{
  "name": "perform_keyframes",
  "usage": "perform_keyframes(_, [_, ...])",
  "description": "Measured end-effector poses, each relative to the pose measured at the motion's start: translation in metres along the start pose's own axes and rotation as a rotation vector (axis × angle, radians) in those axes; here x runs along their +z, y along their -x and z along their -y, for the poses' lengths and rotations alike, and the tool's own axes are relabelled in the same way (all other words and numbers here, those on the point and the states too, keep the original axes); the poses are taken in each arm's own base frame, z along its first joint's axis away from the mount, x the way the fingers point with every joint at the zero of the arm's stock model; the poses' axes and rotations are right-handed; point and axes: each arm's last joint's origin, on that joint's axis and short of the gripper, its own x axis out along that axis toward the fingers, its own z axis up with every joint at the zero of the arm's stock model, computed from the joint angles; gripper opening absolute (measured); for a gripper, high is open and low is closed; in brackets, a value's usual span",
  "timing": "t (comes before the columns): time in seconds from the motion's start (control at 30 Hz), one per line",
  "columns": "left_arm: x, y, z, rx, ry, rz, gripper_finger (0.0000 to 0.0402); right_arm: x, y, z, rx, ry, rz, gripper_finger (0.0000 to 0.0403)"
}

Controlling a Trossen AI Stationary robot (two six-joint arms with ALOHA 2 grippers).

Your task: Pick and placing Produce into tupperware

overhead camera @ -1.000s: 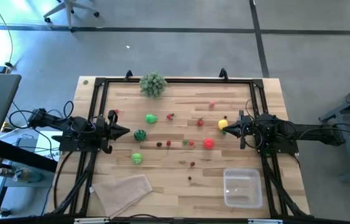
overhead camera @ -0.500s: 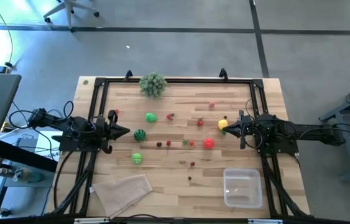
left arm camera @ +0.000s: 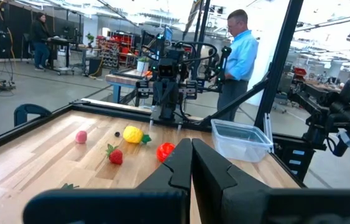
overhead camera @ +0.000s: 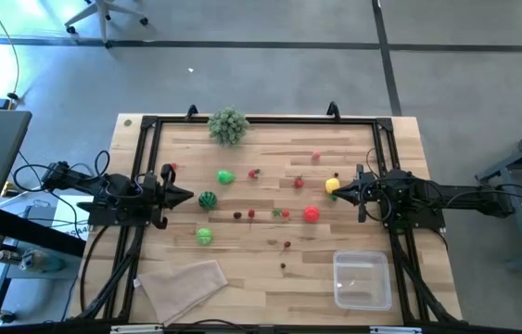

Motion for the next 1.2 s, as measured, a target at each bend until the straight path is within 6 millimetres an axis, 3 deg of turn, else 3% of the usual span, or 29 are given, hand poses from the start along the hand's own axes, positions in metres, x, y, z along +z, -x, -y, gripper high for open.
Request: perform_keyframes(1.2, [0.0005, 0.0, 0.0001, 0.0, 0.002, 0.005, 0.0001, 0.0004, 0.0, 0.0009, -0.031, 0.017, 0.009, 0.0])
